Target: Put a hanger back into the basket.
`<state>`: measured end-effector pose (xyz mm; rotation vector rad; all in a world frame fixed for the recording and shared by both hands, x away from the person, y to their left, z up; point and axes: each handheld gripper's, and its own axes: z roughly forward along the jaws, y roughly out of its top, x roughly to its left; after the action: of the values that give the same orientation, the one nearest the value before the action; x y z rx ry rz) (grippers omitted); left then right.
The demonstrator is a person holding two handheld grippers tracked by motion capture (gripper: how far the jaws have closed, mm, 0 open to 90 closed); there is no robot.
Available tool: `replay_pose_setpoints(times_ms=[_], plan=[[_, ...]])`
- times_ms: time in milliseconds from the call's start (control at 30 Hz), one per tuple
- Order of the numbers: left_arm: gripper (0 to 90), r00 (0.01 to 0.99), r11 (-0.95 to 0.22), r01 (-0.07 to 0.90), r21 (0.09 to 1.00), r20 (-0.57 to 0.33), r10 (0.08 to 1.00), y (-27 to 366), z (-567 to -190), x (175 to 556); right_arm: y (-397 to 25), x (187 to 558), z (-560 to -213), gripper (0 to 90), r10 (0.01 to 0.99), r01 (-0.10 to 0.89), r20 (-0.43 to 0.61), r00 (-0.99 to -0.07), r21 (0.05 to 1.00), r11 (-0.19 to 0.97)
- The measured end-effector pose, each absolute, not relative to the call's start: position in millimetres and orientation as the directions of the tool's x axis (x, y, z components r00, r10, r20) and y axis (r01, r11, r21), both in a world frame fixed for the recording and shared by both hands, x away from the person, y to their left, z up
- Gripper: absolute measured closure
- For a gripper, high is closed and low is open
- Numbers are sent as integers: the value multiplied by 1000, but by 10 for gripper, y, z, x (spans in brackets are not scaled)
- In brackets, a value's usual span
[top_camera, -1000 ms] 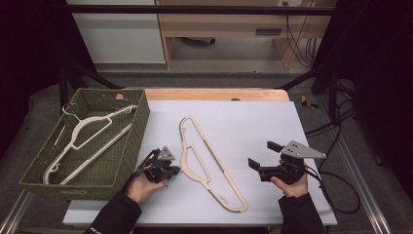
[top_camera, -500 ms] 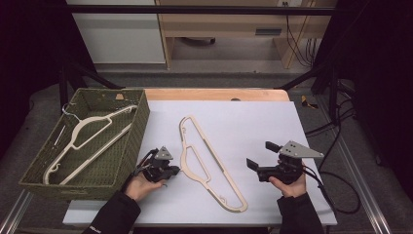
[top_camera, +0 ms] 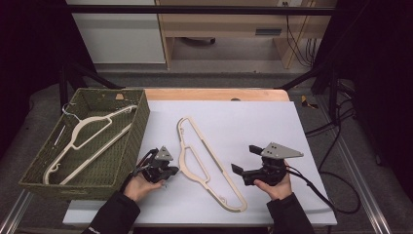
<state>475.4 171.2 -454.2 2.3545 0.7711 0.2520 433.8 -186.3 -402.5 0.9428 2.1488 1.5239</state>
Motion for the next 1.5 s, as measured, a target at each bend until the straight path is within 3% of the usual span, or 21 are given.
replay_pose_setpoints(times_ms=[967, 1267, 1500], plan=[[888, 800, -663, 460, 590, 48, 598, 1381, -3998, 4554, -985, 4399, -4272, 189, 580, 336, 68, -811, 868, 367], [888, 800, -671, 465, 578, 50, 598, 1297, -3860, 4551, -828, 4405, -4382, 275, 578, 341, 31, -816, 832, 437], [888, 795, -659, 475, 583, 36, 606, 1295, -3850, 4547, -722, 4388, -4468, 431, 552, 322, -15, -834, 800, 507]])
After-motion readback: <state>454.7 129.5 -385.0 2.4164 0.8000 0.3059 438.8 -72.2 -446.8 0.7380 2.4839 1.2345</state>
